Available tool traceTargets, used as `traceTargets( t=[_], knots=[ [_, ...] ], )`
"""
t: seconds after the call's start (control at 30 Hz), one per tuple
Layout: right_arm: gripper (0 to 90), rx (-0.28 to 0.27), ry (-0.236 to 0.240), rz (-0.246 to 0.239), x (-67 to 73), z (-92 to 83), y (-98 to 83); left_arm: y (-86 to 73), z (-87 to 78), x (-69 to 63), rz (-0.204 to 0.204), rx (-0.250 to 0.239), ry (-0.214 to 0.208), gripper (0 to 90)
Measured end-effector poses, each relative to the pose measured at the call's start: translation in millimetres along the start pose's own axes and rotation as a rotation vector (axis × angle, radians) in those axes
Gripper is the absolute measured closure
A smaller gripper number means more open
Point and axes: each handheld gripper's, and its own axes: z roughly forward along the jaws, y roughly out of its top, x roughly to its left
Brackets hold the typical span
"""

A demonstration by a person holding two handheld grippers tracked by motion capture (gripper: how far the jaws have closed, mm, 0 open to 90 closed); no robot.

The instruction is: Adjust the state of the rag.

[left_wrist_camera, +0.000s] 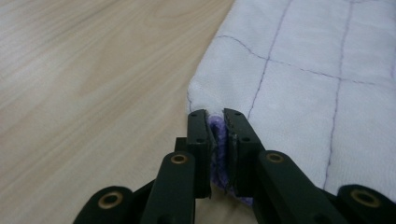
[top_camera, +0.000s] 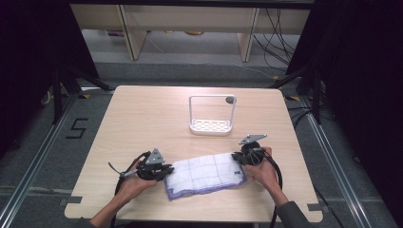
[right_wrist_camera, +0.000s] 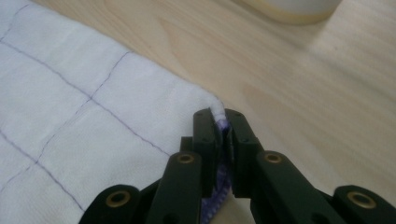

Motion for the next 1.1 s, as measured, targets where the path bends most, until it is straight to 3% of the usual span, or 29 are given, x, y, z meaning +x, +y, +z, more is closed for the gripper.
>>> traceTargets(
  t=[0.1, 0.13, 0.2, 0.27, 0.3, 0.4, 0.43, 0.47, 0.5, 0.53, 0.57, 0.6, 0.7, 0.77, 0.8, 0.93, 1.1],
  knots=[
    [84.5, 0.029, -0.009, -0.028, 0.6, 12.2, 16.6, -5.4, -5.4, -9.7, -0.005, -0.01, -0.005, 81.0],
    [84.4, 0.029, 0.0, -0.043, 0.5, 16.0, 22.7, -6.8, -7.3, -12.9, 0.004, -0.012, -0.009, 80.9],
    [84.4, 0.034, 0.053, -0.058, -1.9, 22.2, 34.8, -10.1, -9.9, -19.6, -0.021, -0.03, -0.035, 80.9],
    [84.4, 0.014, 0.055, -0.078, -6.8, 28.8, 45.8, -11.1, -12.2, -27.9, -0.052, -0.068, -0.059, 80.7],
    [84.4, 0.019, 0.068, -0.097, -8.8, 29.9, 51.5, -10.5, -14.0, -30.4, -0.043, -0.071, -0.07, 80.6],
    [84.3, 0.025, 0.09, -0.087, -9.6, 35.6, 67.6, -10.0, -16.9, -39.4, -0.036, -0.076, -0.088, 80.3],
    [84.3, 0.04, 0.103, -0.049, -6.5, 37.2, 72.6, -10.2, -15.9, -43.8, -0.049, -0.09, -0.101, 80.3],
    [84.3, 0.03, 0.109, -0.091, -8.4, 40.5, 76.4, -10.4, -15.8, -47.1, -0.041, -0.083, -0.102, 80.2],
    [84.3, 0.043, 0.107, -0.096, -7.1, 42.4, 80.8, -10.3, -14.8, -52.0, -0.049, -0.085, -0.11, 80.2],
    [84.2, 0.072, 0.106, -0.08, -4.4, 43.2, 84.4, -10.1, -13.9, -54.9, -0.033, -0.078, -0.116, 80.1],
    [84.2, 0.066, 0.104, -0.079, -2.7, 47.3, 87.2, -9.8, -12.7, -58.5, -0.028, -0.074, -0.119, 80.0],
    [84.2, 0.054, 0.119, -0.123, -3.4, 50.0, 90.5, -8.8, -10.8, -61.4, -0.016, -0.065, -0.127, 80.0],
    [84.1, 0.079, 0.116, -0.139, 4.6, 58.6, 96.1, -4.8, -7.9, -67.2, 0.022, -0.05, -0.141, 80.0],
    [84.0, 0.082, 0.124, -0.152, 7.4, 62.4, 99.5, -2.9, -3.4, -73.4, 0.006, -0.07, -0.155, 80.0],
    [84.0, 0.08, 0.124, -0.16, 7.5, 64.0, 101.5, -1.5, -2.4, -73.2, 0.029, -0.048, -0.159, 79.9],
    [83.8, 0.062, 0.137, -0.181, 9.8, 72.9, 108.8, 4.8, 5.5, -85.6, 0.015, -0.075, -0.169, 79.6],
    [83.7, 0.077, 0.154, -0.217, 20.7, 82.0, 117.3, 13.1, 15.7, -101.0, 0.054, -0.066, -0.178, 78.4]
  ],
)
